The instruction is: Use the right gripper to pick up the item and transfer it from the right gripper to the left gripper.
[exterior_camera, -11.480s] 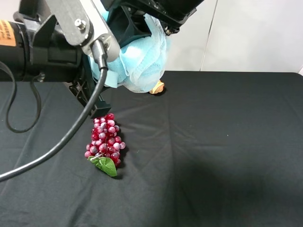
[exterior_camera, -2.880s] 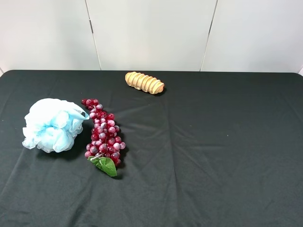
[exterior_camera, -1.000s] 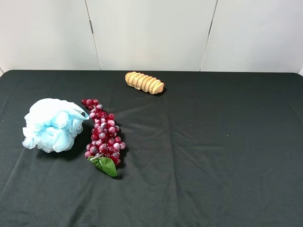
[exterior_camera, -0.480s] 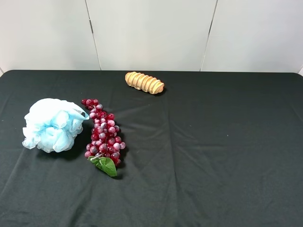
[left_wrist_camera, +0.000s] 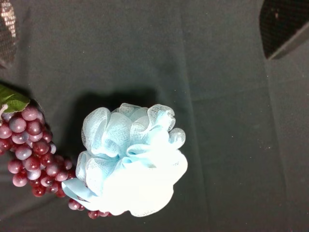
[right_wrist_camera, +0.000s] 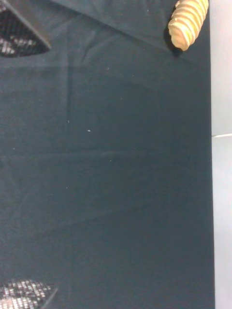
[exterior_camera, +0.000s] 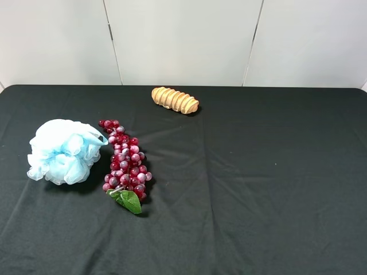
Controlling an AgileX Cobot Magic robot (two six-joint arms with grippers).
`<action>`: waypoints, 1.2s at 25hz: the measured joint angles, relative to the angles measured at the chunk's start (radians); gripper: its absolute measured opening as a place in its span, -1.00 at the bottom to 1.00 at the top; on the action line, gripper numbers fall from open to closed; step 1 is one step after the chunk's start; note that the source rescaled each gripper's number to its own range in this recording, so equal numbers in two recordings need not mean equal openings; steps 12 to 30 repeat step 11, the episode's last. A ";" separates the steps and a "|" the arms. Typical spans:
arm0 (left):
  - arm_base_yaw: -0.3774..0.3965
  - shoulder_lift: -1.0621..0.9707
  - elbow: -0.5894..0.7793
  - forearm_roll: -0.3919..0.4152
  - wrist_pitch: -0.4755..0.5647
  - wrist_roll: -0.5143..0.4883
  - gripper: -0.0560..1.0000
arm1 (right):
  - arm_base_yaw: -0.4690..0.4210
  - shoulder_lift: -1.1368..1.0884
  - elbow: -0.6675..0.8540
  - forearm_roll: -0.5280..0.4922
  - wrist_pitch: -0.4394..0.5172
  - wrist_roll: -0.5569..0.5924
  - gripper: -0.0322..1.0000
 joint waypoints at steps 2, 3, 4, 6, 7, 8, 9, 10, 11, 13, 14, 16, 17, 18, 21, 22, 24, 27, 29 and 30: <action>0.000 0.000 0.000 0.000 0.000 0.000 1.00 | 0.000 0.000 0.000 0.000 0.000 0.000 1.00; 0.000 0.000 0.000 0.000 0.000 0.000 1.00 | 0.000 0.000 0.000 0.000 0.000 0.000 1.00; 0.000 0.000 0.000 0.000 0.000 0.000 1.00 | 0.000 0.000 0.000 0.000 0.000 0.000 1.00; 0.000 0.000 0.000 0.000 0.000 0.000 1.00 | 0.000 0.000 0.000 0.000 0.000 0.000 1.00; 0.000 0.000 0.000 0.000 0.000 0.000 1.00 | 0.000 0.000 0.000 0.000 0.000 0.000 1.00; 0.000 0.000 0.000 0.000 0.000 0.000 1.00 | 0.000 0.000 0.000 0.000 0.000 0.000 1.00; 0.000 0.000 0.000 0.000 0.000 0.000 1.00 | 0.000 0.000 0.000 0.000 0.000 0.000 1.00; 0.000 0.000 0.000 0.000 0.000 0.000 1.00 | 0.000 0.000 0.000 0.000 0.000 0.000 1.00; 0.000 0.000 0.000 0.000 0.000 0.000 1.00 | 0.000 0.000 0.000 0.000 0.000 0.000 1.00; 0.000 0.000 0.000 0.000 0.000 0.000 1.00 | 0.000 0.000 0.000 0.000 0.000 0.000 1.00; 0.000 0.000 0.000 0.000 0.000 0.000 1.00 | 0.000 0.000 0.000 0.000 0.000 0.000 1.00; 0.000 0.000 0.000 0.000 0.000 0.000 1.00 | 0.000 0.000 0.000 0.000 0.000 0.000 1.00; 0.000 0.000 0.000 0.000 0.000 0.000 1.00 | 0.000 0.000 0.000 0.000 0.000 0.000 1.00; 0.000 0.000 0.000 0.000 0.000 0.000 1.00 | 0.000 0.000 0.000 0.000 0.000 0.000 1.00; 0.000 0.000 0.000 0.000 0.000 0.000 1.00 | 0.000 0.000 0.000 0.000 0.000 0.000 1.00; 0.000 0.000 0.000 0.000 0.000 0.000 1.00 | 0.000 0.000 0.000 0.000 0.000 0.000 1.00; 0.000 0.000 0.000 0.000 0.000 0.000 1.00 | 0.000 0.000 0.000 0.000 0.000 0.000 1.00; 0.000 0.000 0.000 0.000 0.000 0.000 1.00 | 0.000 0.000 0.000 0.000 0.000 0.000 1.00; 0.000 0.000 0.000 0.000 0.000 0.000 1.00 | 0.000 0.000 0.000 0.000 0.000 0.000 1.00; 0.000 0.000 0.000 0.000 0.000 0.000 1.00 | 0.000 0.000 0.000 0.000 0.000 0.000 1.00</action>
